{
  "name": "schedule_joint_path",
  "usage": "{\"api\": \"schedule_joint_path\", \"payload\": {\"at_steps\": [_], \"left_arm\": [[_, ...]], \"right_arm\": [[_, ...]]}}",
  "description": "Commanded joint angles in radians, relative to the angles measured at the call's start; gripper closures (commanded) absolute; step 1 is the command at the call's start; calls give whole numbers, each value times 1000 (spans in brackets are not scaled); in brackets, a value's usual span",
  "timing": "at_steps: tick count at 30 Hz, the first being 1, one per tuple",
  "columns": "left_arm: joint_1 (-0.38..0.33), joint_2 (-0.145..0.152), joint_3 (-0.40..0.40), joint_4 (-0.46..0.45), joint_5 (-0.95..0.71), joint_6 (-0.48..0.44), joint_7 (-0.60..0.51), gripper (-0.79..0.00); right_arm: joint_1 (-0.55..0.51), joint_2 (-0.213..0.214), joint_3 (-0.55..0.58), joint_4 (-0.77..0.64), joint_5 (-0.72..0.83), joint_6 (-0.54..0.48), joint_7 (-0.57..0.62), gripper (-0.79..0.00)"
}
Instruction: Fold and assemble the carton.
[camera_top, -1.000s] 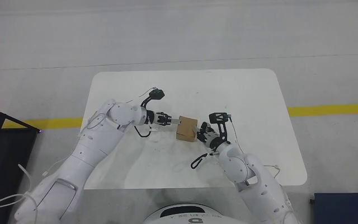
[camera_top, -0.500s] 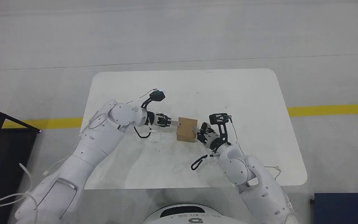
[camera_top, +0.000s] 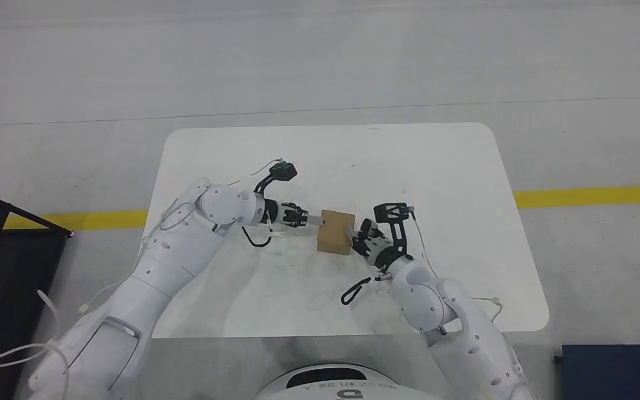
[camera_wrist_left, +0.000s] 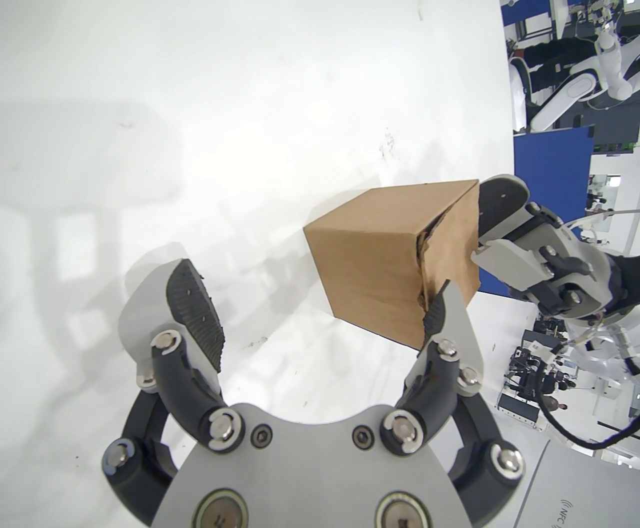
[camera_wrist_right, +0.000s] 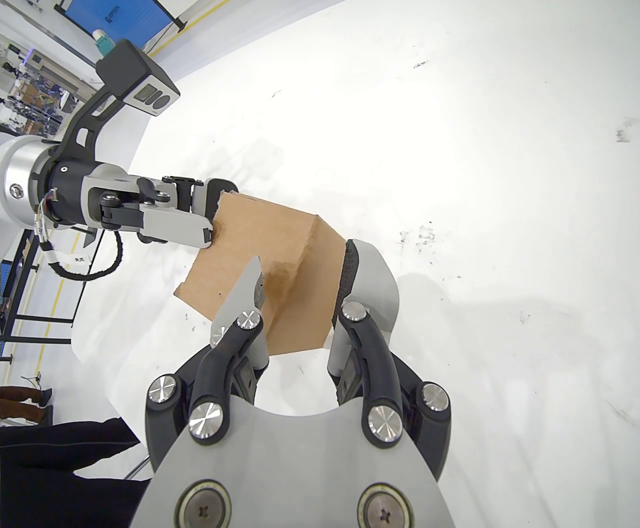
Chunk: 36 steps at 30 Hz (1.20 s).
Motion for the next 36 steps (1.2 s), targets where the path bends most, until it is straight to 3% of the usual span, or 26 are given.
{"api": "schedule_joint_path", "payload": {"at_steps": [1, 4, 7, 21, 28, 36], "left_arm": [[-1, -1, 1, 2, 0, -2, 1, -785], [-5, -1, 1, 9, 2, -6, 0, -785], [-6, -2, 1, 12, 0, -10, 2, -785], [-1, -2, -6, 4, -11, -18, 11, -785], [1, -3, -8, 2, -15, -24, 20, -785], [0, -3, -11, -5, -16, -25, 24, -785]], "right_arm": [[0, 0, 1, 0, 1, 1, 0, -440], [1, 0, 2, 0, 0, 2, -1, -536], [3, 0, 2, 0, -1, 5, 1, -566], [-11, 2, 17, -14, -5, 12, -9, -600], [-22, 3, 27, -19, -1, 8, -17, -717], [-25, 3, 31, -21, -1, 3, -19, -717]]}}
